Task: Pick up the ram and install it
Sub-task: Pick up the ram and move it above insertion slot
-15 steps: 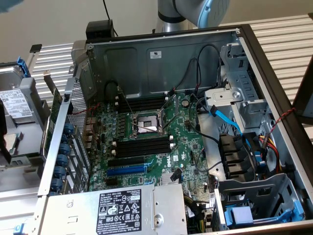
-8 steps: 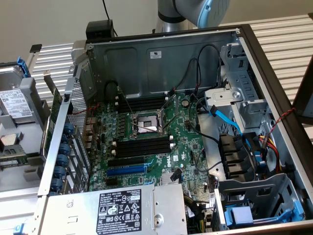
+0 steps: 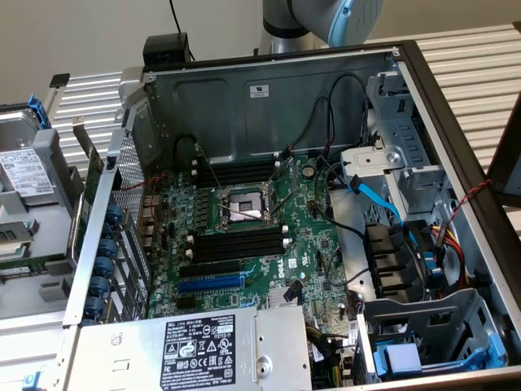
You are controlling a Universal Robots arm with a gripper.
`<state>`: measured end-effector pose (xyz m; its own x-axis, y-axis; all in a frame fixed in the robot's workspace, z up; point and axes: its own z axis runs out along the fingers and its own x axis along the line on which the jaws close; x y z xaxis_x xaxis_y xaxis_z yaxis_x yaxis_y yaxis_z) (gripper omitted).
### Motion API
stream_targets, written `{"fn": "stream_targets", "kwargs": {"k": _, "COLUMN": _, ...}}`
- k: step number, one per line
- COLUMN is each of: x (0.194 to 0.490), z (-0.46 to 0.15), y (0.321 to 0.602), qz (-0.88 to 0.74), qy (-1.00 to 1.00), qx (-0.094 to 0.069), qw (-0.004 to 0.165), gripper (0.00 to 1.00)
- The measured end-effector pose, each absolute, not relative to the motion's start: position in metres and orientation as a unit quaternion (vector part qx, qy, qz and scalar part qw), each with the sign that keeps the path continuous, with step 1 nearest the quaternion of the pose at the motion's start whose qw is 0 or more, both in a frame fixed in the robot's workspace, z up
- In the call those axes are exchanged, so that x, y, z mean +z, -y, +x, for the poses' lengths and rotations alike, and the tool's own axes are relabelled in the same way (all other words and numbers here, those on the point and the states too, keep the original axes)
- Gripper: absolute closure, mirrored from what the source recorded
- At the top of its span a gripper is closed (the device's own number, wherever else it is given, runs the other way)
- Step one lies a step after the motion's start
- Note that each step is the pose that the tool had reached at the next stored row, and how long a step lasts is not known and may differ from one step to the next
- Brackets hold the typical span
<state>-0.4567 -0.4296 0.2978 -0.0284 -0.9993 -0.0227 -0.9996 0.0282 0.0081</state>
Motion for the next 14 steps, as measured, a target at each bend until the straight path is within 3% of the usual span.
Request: {"fn": "stream_targets", "kwargs": {"k": 14, "x": 0.327, "z": -0.457, "y": 0.430, "qz": -0.697, "qy": -0.717, "qx": 0.011, "qw": 0.004, "gripper": 0.87}}
